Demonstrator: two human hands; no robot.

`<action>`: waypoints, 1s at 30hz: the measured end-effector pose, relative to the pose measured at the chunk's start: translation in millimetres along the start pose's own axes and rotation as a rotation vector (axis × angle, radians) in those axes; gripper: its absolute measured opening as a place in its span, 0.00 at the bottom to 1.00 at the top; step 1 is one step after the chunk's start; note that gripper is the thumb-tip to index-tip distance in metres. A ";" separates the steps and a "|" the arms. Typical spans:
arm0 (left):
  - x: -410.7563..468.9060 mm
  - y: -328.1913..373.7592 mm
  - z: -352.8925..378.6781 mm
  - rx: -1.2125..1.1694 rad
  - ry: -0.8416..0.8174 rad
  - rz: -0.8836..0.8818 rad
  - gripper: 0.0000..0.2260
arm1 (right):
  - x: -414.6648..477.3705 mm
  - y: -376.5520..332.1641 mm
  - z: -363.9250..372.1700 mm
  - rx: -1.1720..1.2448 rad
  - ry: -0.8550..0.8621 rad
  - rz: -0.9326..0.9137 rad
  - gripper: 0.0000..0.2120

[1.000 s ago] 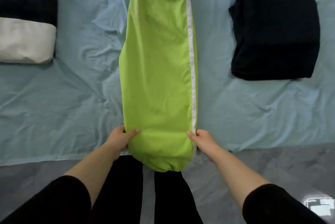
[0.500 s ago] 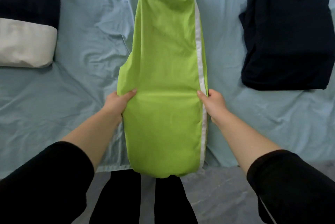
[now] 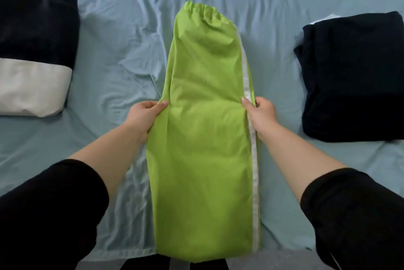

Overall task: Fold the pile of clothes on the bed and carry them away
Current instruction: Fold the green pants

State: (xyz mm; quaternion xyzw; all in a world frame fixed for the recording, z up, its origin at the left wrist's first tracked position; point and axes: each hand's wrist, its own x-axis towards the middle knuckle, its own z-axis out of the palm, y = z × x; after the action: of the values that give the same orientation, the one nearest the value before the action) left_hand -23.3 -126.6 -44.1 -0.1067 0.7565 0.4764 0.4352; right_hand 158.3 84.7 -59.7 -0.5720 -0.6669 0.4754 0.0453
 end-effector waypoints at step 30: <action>-2.1 -51.4 -22.5 1.792 -0.217 0.934 0.39 | -28.8 54.7 0.1 -1.043 -0.205 -0.762 0.33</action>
State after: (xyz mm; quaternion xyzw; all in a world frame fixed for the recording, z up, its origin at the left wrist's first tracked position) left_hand -5.0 -172.4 -71.0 0.6086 0.7578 -0.1364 0.1917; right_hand 207.5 55.6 -83.4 -0.1945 -0.9669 0.0924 -0.1367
